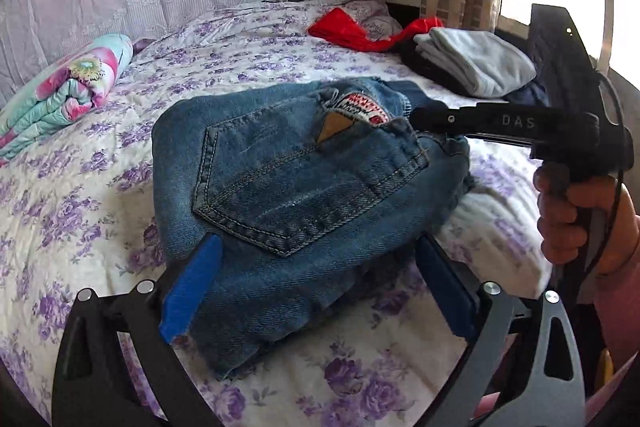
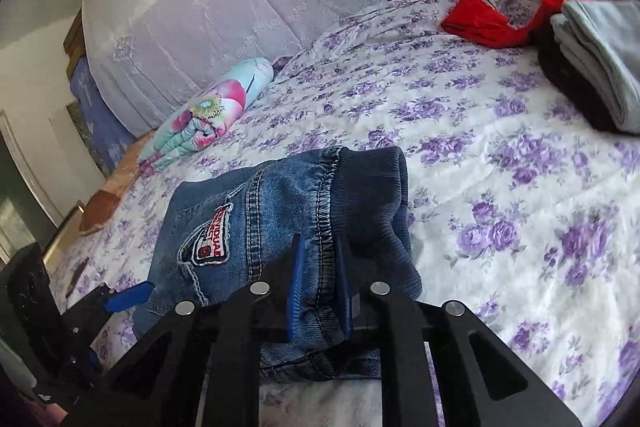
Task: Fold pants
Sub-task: 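Open the right gripper and withdraw it from the folded jeans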
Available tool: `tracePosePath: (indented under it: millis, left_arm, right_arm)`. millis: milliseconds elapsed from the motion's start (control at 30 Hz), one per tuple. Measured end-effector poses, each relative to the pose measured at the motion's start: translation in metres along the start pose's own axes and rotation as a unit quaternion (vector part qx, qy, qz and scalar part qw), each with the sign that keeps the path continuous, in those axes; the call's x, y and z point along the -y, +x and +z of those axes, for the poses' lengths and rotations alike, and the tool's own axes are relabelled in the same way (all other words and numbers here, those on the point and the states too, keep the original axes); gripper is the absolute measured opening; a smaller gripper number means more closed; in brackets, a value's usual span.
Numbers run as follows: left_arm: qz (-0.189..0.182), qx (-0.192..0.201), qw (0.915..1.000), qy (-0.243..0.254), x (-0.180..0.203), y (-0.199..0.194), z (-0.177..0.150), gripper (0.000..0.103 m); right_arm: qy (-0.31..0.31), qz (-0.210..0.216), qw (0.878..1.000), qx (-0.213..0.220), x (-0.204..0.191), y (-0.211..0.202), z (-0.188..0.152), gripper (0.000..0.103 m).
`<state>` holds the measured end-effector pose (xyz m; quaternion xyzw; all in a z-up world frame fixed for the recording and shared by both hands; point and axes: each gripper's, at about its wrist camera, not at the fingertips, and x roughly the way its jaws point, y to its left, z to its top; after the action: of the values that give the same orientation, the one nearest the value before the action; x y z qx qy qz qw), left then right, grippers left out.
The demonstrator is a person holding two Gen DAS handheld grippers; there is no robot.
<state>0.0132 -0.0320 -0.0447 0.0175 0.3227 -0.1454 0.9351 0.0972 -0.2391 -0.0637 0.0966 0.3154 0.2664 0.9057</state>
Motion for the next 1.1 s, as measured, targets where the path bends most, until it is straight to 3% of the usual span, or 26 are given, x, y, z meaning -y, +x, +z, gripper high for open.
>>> tracePosePath:
  millis: [67, 167, 267, 333, 400, 433, 467, 567, 633, 733, 833, 967, 1100]
  left_arm:
    - [-0.047, 0.01, 0.9976, -0.05, -0.017, -0.013, 0.002, 0.095]
    - [-0.108, 0.012, 0.9875, -0.114, -0.037, -0.018, -0.004, 0.095]
    - [-0.099, 0.014, 0.9897, -0.103, -0.032, -0.018, -0.01, 0.095]
    - [-0.086, 0.017, 0.9925, -0.085, -0.026, -0.017, -0.013, 0.095]
    - [-0.078, 0.014, 0.9941, -0.075, -0.021, -0.014, -0.016, 0.096]
    - [-0.074, 0.015, 0.9947, -0.07, -0.019, -0.013, -0.018, 0.096]
    - [-0.069, 0.016, 0.9953, -0.066, -0.019, -0.011, -0.019, 0.096]
    - [-0.069, 0.018, 0.9957, -0.06, -0.02, -0.005, -0.024, 0.096]
    - [-0.058, 0.019, 0.9971, -0.044, -0.014, -0.004, -0.025, 0.096]
    - [-0.051, 0.014, 0.9982, -0.028, -0.011, -0.011, -0.024, 0.096]
    - [-0.093, 0.018, 0.9935, -0.063, -0.026, -0.029, -0.012, 0.096]
    - [-0.145, 0.056, 0.9832, -0.096, -0.038, -0.049, 0.018, 0.096]
    - [-0.147, 0.064, 0.9846, -0.069, -0.015, -0.031, 0.032, 0.096]
  right_arm:
    - [-0.045, 0.02, 0.999, 0.014, -0.027, -0.016, 0.016, 0.033]
    - [-0.086, 0.107, 0.99, -0.013, -0.067, -0.004, 0.049, 0.033]
    - [-0.093, 0.181, 0.974, -0.096, -0.098, 0.043, 0.071, 0.031]
    - [-0.106, 0.191, 0.964, -0.151, -0.113, 0.081, 0.075, 0.03]
    - [-0.119, 0.164, 0.958, -0.204, -0.119, 0.124, 0.072, 0.025]
    - [-0.119, 0.149, 0.957, -0.22, -0.117, 0.14, 0.07, 0.022]
    - [-0.111, 0.139, 0.956, -0.233, -0.112, 0.155, 0.068, 0.009]
    - [-0.045, 0.159, 0.953, -0.253, -0.091, 0.172, 0.069, 0.003]
    - [-0.047, 0.161, 0.955, -0.245, -0.091, 0.161, 0.07, 0.004]
    - [-0.059, 0.171, 0.962, -0.207, -0.095, 0.118, 0.079, 0.012]
    - [-0.066, 0.163, 0.975, -0.137, -0.085, 0.058, 0.09, 0.03]
    - [-0.08, 0.133, 0.985, -0.081, -0.065, 0.001, 0.081, 0.03]
    - [-0.107, 0.07, 0.991, -0.045, -0.041, -0.021, 0.05, 0.03]
